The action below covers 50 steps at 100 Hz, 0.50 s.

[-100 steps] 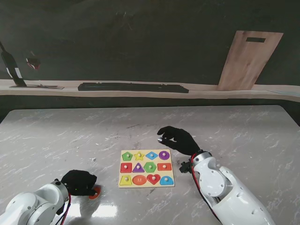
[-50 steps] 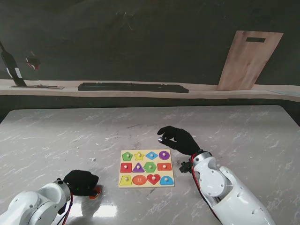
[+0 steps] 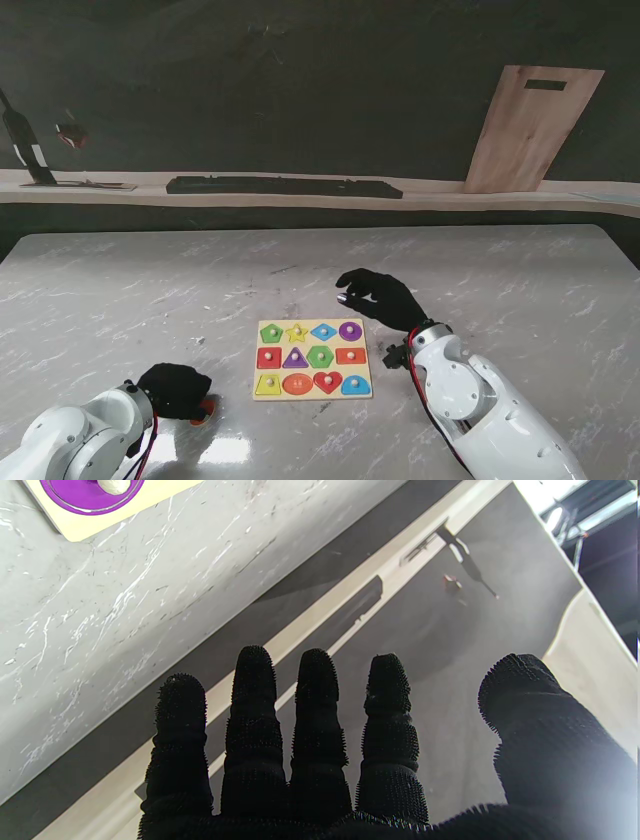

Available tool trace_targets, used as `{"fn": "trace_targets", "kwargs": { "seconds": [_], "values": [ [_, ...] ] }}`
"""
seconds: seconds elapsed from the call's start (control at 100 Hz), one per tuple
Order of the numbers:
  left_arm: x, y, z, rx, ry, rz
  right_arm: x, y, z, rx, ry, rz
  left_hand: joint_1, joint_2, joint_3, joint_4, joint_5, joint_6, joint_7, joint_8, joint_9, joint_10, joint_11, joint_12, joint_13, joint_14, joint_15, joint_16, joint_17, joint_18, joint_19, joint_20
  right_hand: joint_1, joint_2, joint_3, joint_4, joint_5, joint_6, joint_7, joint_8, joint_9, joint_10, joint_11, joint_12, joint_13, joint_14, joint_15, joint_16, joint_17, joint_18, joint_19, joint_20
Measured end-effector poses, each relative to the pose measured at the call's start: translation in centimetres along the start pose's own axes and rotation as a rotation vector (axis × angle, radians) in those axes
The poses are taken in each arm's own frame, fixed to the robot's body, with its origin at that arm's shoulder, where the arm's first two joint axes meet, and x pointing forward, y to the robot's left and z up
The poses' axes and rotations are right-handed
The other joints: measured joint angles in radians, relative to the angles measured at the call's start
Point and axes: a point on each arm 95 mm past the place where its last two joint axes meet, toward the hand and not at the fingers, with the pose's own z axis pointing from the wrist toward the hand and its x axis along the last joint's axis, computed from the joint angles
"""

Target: Fit puzzle pieces into a puzzle board

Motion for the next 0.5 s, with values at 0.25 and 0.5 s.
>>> {"fn": "trace_targets", "kwargs": {
  "seconds": [0.25,0.5],
  "values": [
    [0.06,0.09,0.07,-0.012,-0.008,-0.003,0.0,0.01,0.0,0.0,0.0,0.0,0.0,-0.024,0.063,0.0,0.0,0.012,0.011,-0.019,0.0,0.0,0.0,0.0,0.0,0.0,0.0,0.0,-0.004,0.0,0.0,0.0,0.0,0.0,0.0,0.0,0.0,0.0,0.0,0.0,0.0,0.0,0.0,0.0,0.0,0.0,0.0,0.0,0.0,0.0,0.0,0.0],
    [0.19,0.04,0.2,-0.018,-0.013,-0.006,-0.02,0.03,-0.02,-0.001,0.0,-0.001,0.0,-0.027,0.072,0.0,0.001,0.018,0.015,-0.019,0.0,0.0,0.0,0.0,0.0,0.0,0.0,-0.001,-0.004,0.0,0.0,0.0,0.0,0.0,0.0,0.0,0.0,0.0,0.0,0.0,0.0,0.0,0.0,0.0,0.0,0.0,0.0,0.0,0.0,0.0,0.0,0.0]
  ]
}}
